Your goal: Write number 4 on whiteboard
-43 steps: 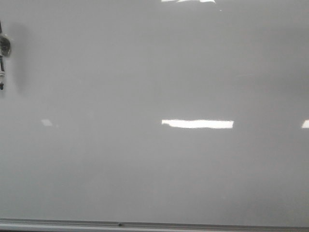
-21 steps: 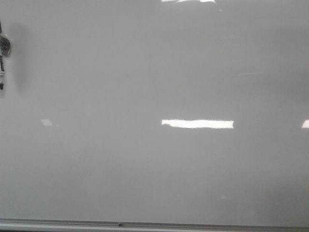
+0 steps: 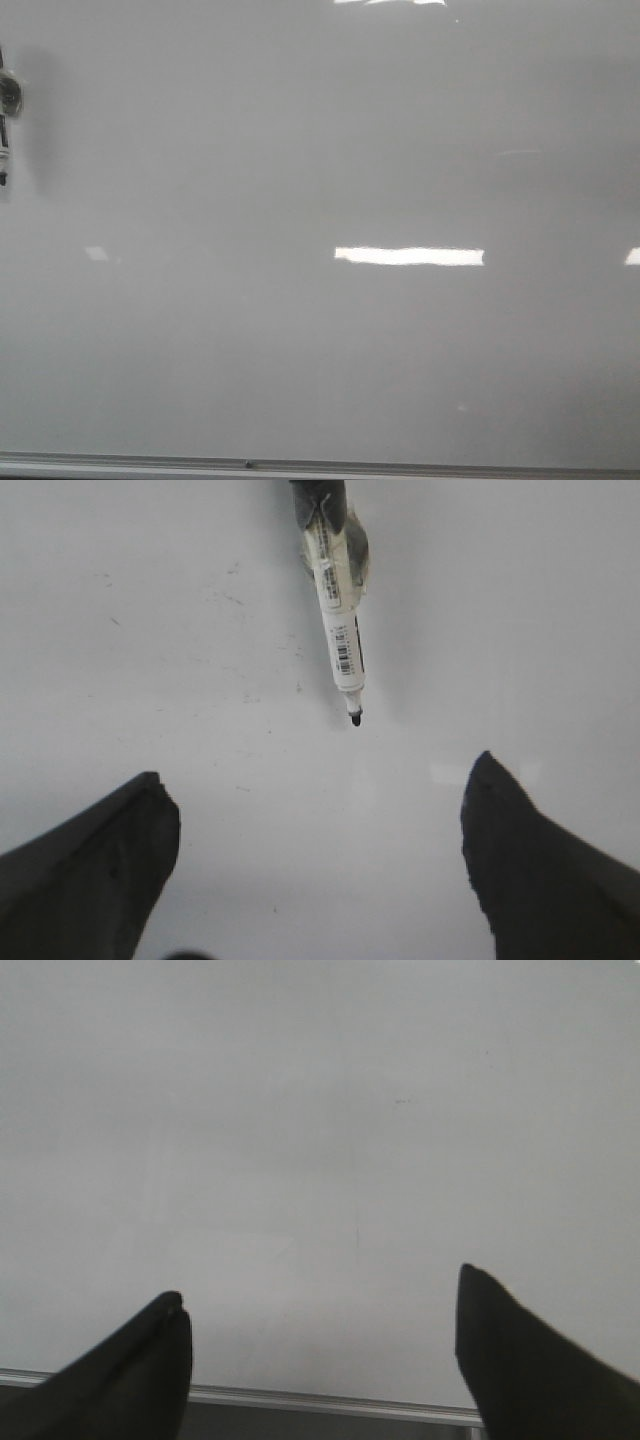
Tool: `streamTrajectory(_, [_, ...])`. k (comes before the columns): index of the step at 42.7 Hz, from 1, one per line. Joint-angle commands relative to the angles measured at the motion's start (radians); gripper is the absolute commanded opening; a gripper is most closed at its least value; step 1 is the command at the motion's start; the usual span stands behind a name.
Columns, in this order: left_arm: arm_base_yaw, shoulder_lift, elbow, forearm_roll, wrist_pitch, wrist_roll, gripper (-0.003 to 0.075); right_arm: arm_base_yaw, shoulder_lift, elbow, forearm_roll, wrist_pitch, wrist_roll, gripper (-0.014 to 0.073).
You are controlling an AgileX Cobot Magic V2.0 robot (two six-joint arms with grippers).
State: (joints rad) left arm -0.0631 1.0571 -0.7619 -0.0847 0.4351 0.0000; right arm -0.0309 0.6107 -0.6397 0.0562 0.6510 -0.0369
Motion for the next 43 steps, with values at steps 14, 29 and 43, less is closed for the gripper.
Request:
streamTrajectory(14, [-0.038, 0.235, -0.126, -0.021, -0.217, 0.000, 0.0566, 0.001, 0.007, -0.032, 0.001, -0.064, -0.012, 0.0570])
streamTrajectory(29, [-0.038, 0.364, -0.133, -0.022, -0.368, 0.000, 0.0555, 0.001, 0.007, -0.032, 0.001, -0.064, -0.012, 0.0570])
streamTrajectory(43, [-0.038, 0.403, -0.133, -0.022, -0.418, 0.000, 0.0351, 0.001, 0.007, -0.032, 0.001, -0.064, -0.012, 0.0570])
